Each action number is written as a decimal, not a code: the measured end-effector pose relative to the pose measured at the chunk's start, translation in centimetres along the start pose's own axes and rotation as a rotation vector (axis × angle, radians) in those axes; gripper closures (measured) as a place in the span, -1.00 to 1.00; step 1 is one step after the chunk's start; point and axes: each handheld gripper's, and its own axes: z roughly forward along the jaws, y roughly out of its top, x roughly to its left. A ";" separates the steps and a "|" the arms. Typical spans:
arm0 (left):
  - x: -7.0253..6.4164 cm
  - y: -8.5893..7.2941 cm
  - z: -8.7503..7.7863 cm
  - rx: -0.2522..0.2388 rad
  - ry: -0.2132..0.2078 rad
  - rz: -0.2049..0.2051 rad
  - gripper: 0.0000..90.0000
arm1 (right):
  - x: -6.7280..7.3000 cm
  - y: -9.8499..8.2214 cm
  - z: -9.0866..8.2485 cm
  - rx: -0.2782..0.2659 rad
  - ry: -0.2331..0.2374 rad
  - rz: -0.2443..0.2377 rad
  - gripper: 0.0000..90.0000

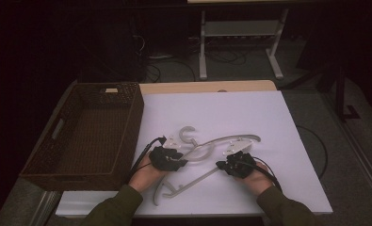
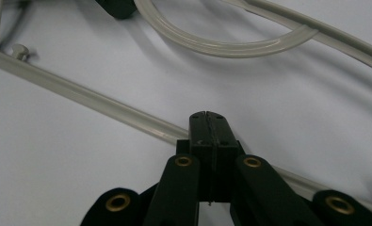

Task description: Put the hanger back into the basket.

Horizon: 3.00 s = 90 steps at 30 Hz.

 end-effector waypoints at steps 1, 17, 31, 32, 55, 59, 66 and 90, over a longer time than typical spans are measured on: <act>0.0 0.0 0.0 0.003 0.002 0.003 0.52 | 0.0 0.0 0.0 0.000 0.000 0.000 1.00; -0.5 0.3 0.0 0.016 0.023 -0.015 0.73 | 0.1 0.1 -0.1 0.002 -0.003 -0.013 1.00; -0.2 0.4 -0.1 0.030 0.099 -0.020 0.82 | 0.0 0.3 -1.1 -0.044 0.003 -0.011 0.99; -0.2 0.4 -0.2 0.026 0.104 -0.022 0.82 | 0.0 0.3 -1.2 -0.056 0.004 -0.013 0.99; 0.6 3.0 -3.3 -0.035 0.115 -0.095 0.82 | 0.3 -2.2 -7.3 -0.263 0.008 0.035 -0.44; 1.1 4.0 -3.9 -0.046 0.114 -0.114 0.82 | 0.0 -2.8 -8.0 -0.286 0.006 0.036 -0.51; 1.5 5.8 -5.7 -0.048 0.129 -0.144 0.82 | -0.5 -3.8 -8.6 -0.305 -0.059 0.075 -0.74; 5.6 7.1 -13.6 -0.085 0.190 -0.178 0.82 | -1.2 -4.5 -8.7 -0.314 -0.100 0.128 -0.98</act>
